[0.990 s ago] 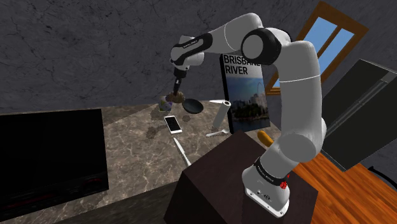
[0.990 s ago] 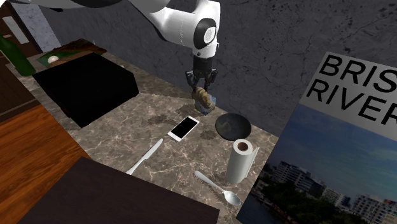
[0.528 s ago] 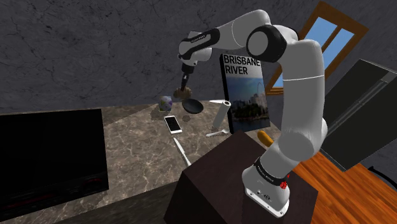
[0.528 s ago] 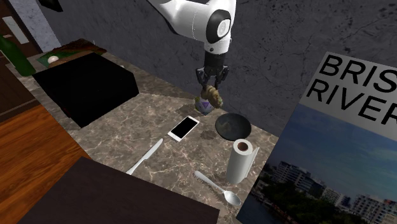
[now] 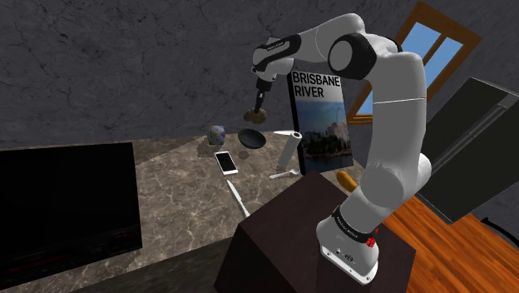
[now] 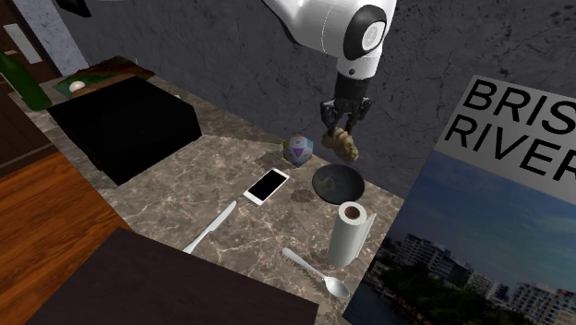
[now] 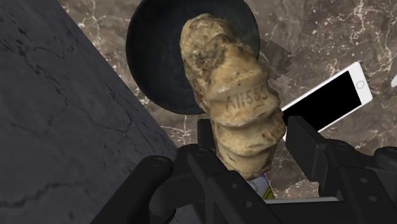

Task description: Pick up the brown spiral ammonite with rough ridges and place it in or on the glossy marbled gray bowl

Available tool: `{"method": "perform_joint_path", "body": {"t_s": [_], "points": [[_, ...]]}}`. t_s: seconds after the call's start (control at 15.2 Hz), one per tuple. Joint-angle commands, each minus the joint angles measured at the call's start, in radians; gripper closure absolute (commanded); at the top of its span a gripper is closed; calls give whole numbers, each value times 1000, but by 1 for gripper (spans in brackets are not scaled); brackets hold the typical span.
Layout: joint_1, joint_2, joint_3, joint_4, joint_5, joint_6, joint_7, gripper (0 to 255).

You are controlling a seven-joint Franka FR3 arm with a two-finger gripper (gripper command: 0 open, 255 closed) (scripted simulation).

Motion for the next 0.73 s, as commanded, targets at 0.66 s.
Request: {"method": "perform_joint_path", "body": {"t_s": [0.66], "points": [[-30,76,4,-5,16,79,-41,255]]}}
